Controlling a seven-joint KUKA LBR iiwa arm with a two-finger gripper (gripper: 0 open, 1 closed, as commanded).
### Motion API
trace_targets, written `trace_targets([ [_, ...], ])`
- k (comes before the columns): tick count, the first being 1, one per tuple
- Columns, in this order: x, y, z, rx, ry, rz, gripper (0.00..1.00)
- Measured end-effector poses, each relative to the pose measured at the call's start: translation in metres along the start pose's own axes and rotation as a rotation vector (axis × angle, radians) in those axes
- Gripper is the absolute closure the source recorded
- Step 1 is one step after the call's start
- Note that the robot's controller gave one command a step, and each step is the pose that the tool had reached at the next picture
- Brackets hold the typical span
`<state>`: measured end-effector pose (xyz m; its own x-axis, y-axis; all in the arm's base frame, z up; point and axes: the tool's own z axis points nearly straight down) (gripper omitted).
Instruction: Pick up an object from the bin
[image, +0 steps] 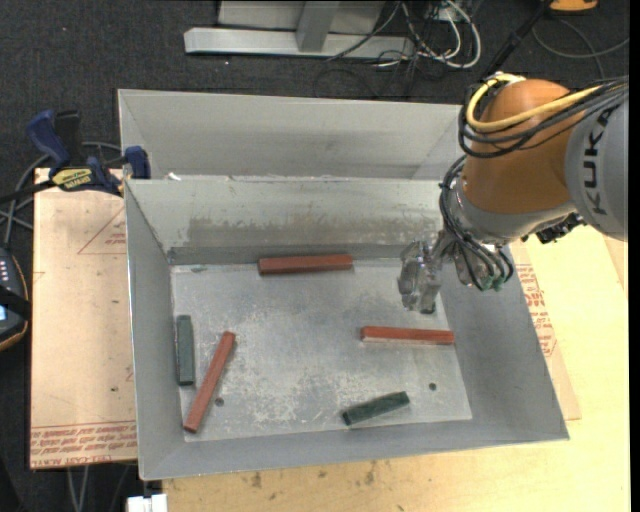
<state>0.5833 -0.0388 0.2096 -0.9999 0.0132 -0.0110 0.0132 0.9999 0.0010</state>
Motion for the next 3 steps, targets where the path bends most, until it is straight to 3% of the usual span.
trace_targets([
  [1,0.001,-0.001,0.005,0.000,0.008,0.002,0.00],
  [2,0.009,-0.031,0.144,-0.002,0.016,-0.164,0.00],
  [3,0.007,-0.030,0.139,-0.001,0.010,-0.165,1.00],
])
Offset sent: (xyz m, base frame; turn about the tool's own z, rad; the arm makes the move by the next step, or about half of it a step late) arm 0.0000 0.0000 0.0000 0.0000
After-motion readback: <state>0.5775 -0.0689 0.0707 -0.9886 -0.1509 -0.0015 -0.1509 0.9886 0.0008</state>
